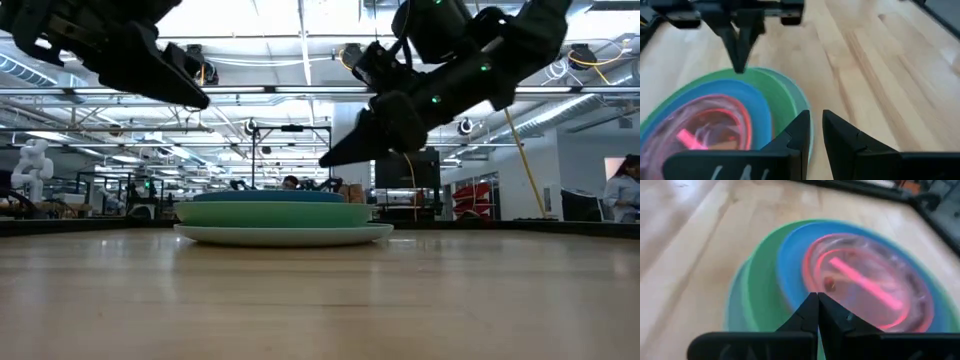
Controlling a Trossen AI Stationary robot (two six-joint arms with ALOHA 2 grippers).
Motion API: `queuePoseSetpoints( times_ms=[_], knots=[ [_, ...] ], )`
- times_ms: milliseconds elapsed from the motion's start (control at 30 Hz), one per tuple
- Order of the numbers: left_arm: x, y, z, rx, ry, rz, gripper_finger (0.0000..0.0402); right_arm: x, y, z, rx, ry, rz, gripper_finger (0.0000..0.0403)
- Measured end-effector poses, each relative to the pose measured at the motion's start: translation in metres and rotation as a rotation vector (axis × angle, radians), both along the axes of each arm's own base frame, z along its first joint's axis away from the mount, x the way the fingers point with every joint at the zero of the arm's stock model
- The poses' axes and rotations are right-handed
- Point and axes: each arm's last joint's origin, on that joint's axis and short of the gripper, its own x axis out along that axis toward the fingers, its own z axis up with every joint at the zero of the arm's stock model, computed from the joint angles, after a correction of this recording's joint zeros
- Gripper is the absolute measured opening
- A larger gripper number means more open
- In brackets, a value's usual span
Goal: Stack plastic plates
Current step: Return to Home Position
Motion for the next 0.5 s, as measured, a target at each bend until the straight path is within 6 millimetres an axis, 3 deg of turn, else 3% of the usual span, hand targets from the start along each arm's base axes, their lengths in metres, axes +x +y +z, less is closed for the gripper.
queuePoseSetpoints(
  times_ms=[233, 500],
  knots=[
    [-0.028, 0.016, 0.028, 0.030, -0.052, 0.035, 0.0060, -0.006, -0.031, 0.015, -0.075, -0.018, 0.038, 0.0000],
    [-0.060, 0.030, 0.050, 0.044, -0.124, 0.049, 0.0060, -0.051, -0.048, 0.030, -0.103, -0.063, -0.021, 0.0000]
  ],
)
